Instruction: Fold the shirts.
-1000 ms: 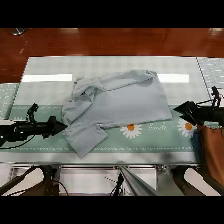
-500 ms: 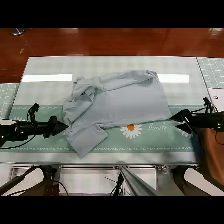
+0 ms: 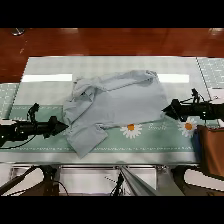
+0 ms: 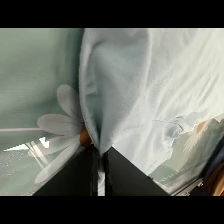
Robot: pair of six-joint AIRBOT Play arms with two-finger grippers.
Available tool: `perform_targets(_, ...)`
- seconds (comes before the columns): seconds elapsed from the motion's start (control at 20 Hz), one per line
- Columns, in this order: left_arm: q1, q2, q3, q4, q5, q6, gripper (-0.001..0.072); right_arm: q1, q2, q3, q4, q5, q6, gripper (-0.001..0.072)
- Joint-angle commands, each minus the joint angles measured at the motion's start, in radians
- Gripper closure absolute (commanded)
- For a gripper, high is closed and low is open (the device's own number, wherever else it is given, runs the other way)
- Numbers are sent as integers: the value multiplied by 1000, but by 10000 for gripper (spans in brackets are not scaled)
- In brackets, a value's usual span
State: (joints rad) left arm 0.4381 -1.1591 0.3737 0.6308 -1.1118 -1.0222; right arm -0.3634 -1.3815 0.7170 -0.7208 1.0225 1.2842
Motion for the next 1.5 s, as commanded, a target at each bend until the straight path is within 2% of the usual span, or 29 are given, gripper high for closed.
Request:
perform_targets(0.0, 0, 1, 0, 0, -6, 0, 685, 95, -48, 99, 18, -8, 3, 683)
perform_targets(0.1, 0, 13, 24, -31, -39, 1, 685, 98, -48, 195, -12, 61, 17, 684)
perform_targets(0.2, 0, 61, 120, -153, -111, 19, 686, 97, -37, 393, -72, 187, 43, 684)
perform_targets(0.4, 0, 197, 520, -482, -55, -4, 687, 98, 17, 927, -128, 274, 131, 684)
perform_targets(0.5, 0, 232, 790, -468, 3, -42, 687, 98, 49, 1213, -141, 294, 155, 684)
perform_targets(0.6, 0, 245, 1057, -357, 8, -161, 687, 98, 111, 1400, -177, 291, 164, 685)
perform_targets(0.8, 0, 257, 1539, 42, -139, -369, 688, 98, 360, 1416, -261, 278, 152, 684)
perform_targets(0.9, 0, 277, 1690, 211, -244, -407, 688, 98, 474, 1416, -342, 279, 148, 684)
perform_targets(1.15, -34, 468, 1685, 404, -278, -449, 688, 98, 676, 1383, -499, 336, 166, 684)
perform_targets(1.35, -130, 586, 1608, 626, -286, -468, 688, 98, 779, 1251, -523, 436, 209, 684)
perform_targets(1.45, -180, 592, 1567, 681, -339, -492, 687, 98, 810, 1159, -523, 453, 215, 684)
